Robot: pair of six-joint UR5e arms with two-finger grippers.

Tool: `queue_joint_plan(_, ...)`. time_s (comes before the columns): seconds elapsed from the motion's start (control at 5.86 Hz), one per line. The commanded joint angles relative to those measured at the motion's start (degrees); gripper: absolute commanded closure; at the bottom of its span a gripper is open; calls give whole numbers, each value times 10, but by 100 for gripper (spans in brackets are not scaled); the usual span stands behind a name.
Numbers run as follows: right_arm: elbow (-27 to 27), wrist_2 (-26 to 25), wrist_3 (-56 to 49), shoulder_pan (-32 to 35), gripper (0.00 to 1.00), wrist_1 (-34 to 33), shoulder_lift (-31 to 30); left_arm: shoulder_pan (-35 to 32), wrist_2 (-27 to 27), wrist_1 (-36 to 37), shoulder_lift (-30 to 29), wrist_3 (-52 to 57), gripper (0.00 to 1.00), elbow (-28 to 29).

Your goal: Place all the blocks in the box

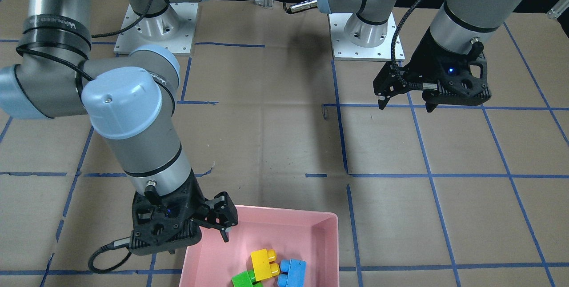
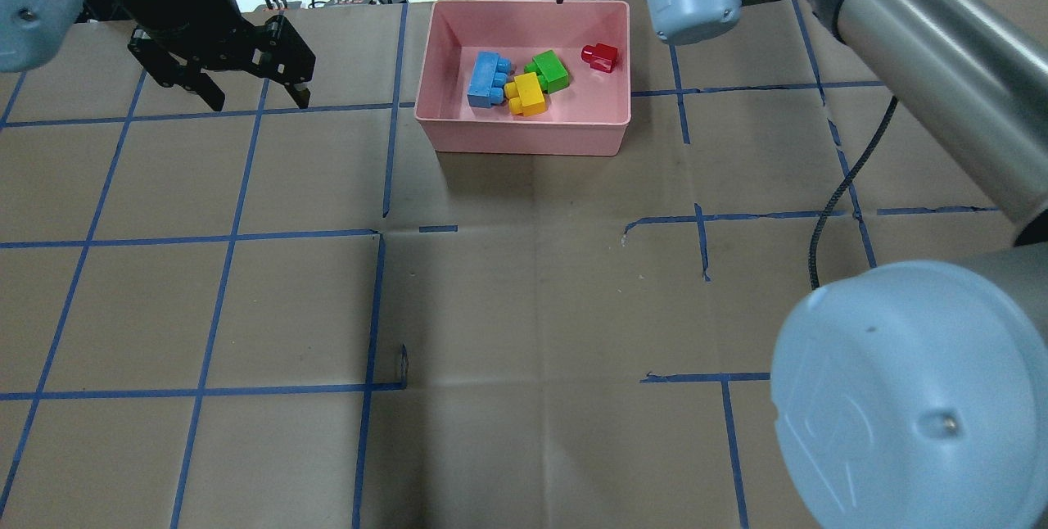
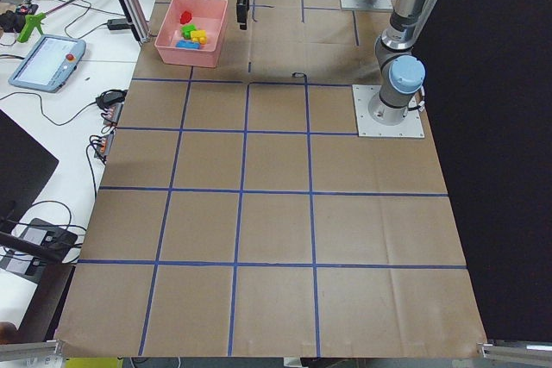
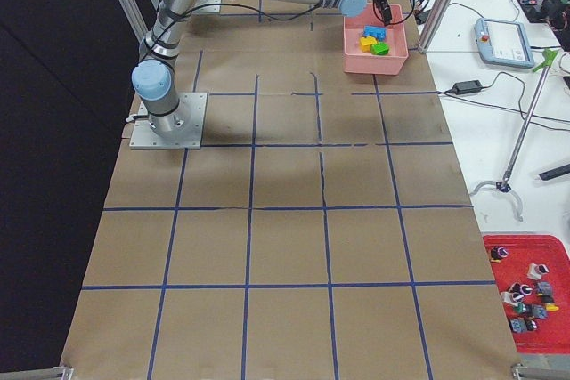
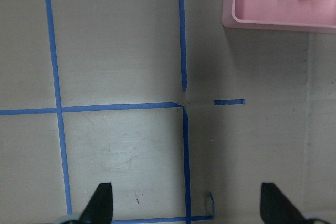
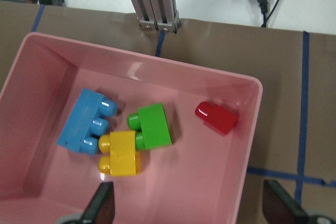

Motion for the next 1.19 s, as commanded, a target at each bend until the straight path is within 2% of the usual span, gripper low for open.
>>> queue_joint_plan(0.0,2,-2,3,-10,0,197,-80,-3,7,-1,-2,-12,0,3)
queue_joint_plan(0.17,31,-2,5,-9,0,255,-137,-15,10,-1,-2,-32,0,1)
queue_joint_plan(0.34,96,-1,1,-9,0,281,-205,-34,25,7,-8,-40,0,3)
queue_joint_plan(0.68,248,-2,4,-13,0,268,-325,-33,23,8,-6,-37,0,5)
queue_joint_plan(0.85,289,-10,5,-15,0,253,-348,-33,18,8,-6,-33,0,2)
queue_joint_plan(1.02,291,-80,7,-23,0,263,-349,-32,17,8,-5,-32,0,1)
